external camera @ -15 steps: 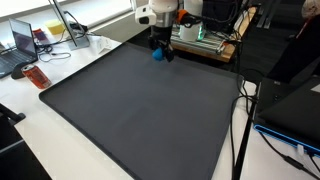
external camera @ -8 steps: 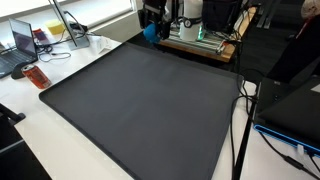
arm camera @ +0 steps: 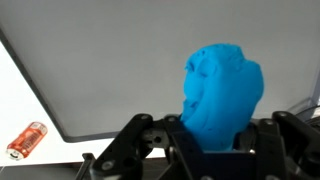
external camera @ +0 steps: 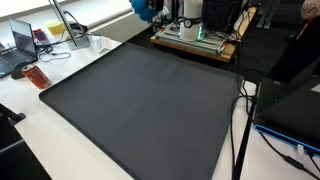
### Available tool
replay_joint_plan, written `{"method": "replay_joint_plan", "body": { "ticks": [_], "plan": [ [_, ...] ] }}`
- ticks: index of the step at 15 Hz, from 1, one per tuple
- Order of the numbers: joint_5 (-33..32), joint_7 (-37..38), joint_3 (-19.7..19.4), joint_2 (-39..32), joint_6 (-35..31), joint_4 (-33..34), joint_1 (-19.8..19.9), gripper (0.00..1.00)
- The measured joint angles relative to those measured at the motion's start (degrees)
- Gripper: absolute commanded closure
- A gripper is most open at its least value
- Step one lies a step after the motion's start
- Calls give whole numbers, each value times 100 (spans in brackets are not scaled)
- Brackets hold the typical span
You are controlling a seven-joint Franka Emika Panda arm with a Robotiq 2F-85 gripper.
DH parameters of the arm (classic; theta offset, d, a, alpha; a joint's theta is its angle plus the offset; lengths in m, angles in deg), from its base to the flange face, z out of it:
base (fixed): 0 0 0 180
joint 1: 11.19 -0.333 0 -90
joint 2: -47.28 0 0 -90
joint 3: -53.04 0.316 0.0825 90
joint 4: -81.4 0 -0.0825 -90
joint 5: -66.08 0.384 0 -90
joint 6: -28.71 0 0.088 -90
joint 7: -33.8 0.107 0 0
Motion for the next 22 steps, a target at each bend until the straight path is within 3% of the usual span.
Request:
{"method": "replay_joint_plan", "body": {
  "ticks": [12, 22],
  "plan": [
    [-80, 77, 338, 895, 1275, 1442, 184, 100],
    [-1050, 506, 883, 1148, 1493, 2613, 462, 100]
  ]
}}
